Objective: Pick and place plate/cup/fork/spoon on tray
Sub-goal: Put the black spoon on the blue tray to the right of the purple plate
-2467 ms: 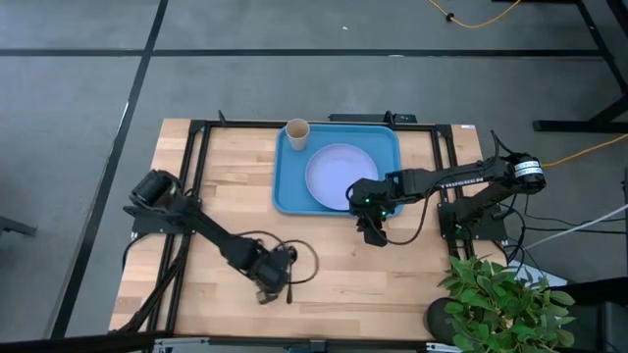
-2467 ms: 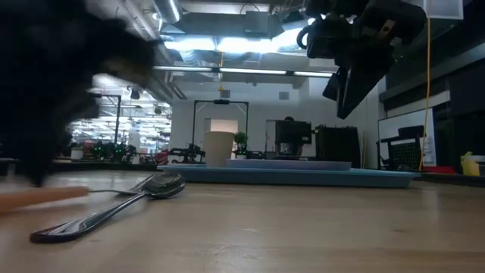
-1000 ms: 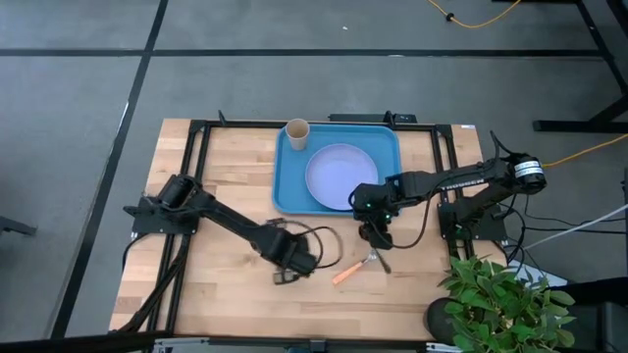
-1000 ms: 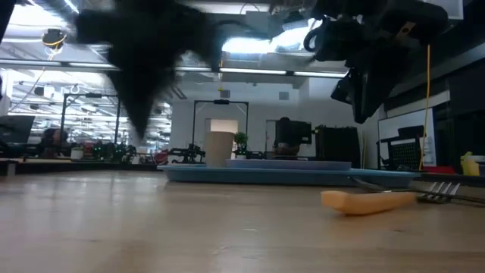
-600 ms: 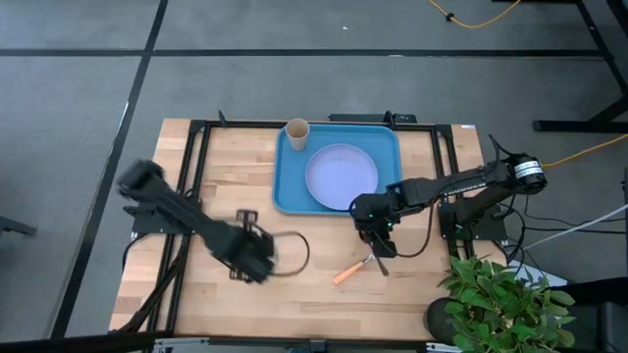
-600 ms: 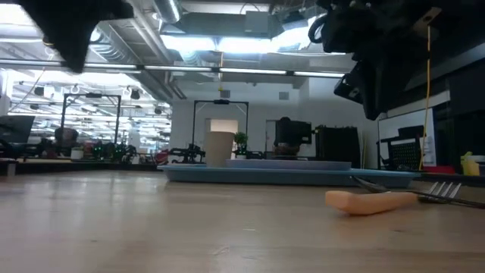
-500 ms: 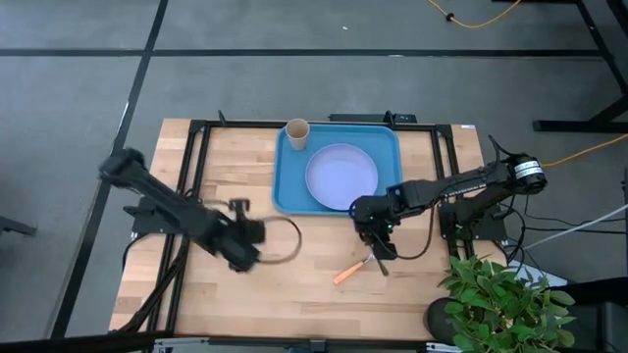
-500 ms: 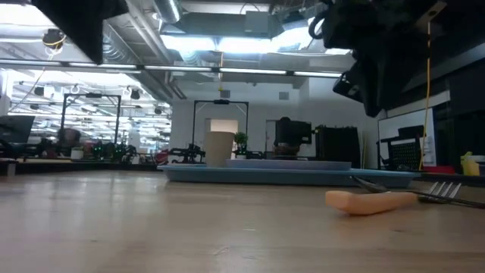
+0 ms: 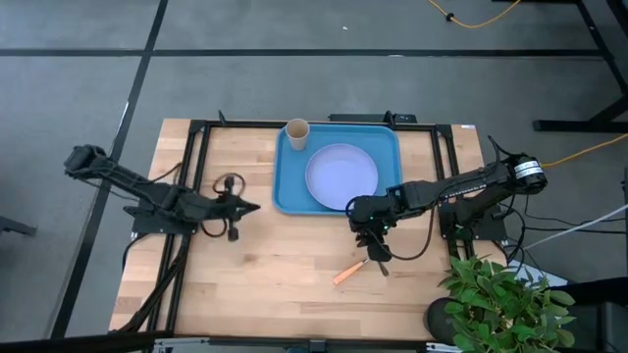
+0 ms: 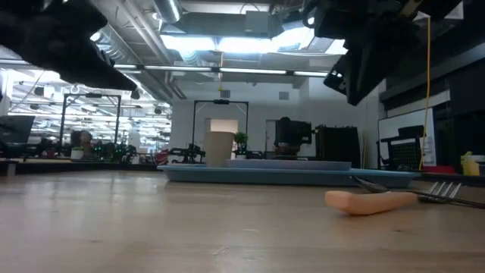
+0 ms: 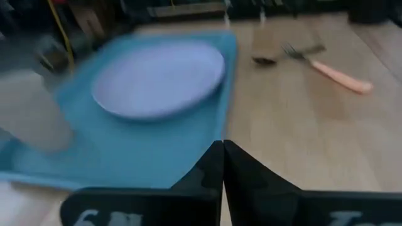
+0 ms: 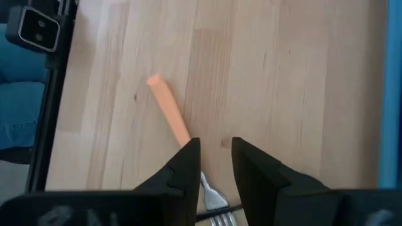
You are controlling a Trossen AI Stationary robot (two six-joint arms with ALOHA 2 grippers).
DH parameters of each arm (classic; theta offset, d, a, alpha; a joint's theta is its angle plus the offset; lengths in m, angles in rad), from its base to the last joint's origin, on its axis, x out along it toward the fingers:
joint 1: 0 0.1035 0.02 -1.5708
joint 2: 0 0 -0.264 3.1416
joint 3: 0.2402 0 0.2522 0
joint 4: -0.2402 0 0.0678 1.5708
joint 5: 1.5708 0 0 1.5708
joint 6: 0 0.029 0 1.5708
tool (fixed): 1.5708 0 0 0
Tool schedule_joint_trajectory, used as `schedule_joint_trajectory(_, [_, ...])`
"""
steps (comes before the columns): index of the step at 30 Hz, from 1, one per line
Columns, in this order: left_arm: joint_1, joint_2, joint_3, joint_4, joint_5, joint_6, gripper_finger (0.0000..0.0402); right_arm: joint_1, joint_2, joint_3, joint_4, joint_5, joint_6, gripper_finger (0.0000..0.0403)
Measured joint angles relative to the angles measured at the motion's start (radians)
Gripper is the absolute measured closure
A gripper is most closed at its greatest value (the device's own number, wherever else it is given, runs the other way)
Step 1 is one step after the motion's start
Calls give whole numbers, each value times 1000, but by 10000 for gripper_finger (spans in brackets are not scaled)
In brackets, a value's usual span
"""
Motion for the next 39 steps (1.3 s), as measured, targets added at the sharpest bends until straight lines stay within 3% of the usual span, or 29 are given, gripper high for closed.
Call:
schedule_joint_trajectory(3, [42, -107, -81, 60, 14, 80, 401, 0, 0, 0, 19, 0, 2, 308])
schedule_joint_trajectory(8, [143, -264, -151, 68, 177, 125, 401, 0, 0, 0, 50, 0, 0, 308])
schedule_joint_trajectory(16, [328, -383, -175, -23, 364, 176, 401, 0, 0, 0, 94, -1, 0, 308])
schedule_joint_trajectory(19, [383, -409, -175, -148, 378, 106, 402, 0, 0, 0, 94, -1, 0, 308])
schedule_joint_trajectory(25, [440, -415, -171, -165, 447, 49, 402, 0, 0, 0, 101, 18, -1, 308])
schedule_joint_trajectory(30, [444, -414, -171, -166, 441, 23, 402, 0, 0, 0, 101, 90, -1, 308])
schedule_joint_trajectory(39, [444, -414, -171, -166, 442, 23, 401, 0, 0, 0, 107, 94, 1, 308])
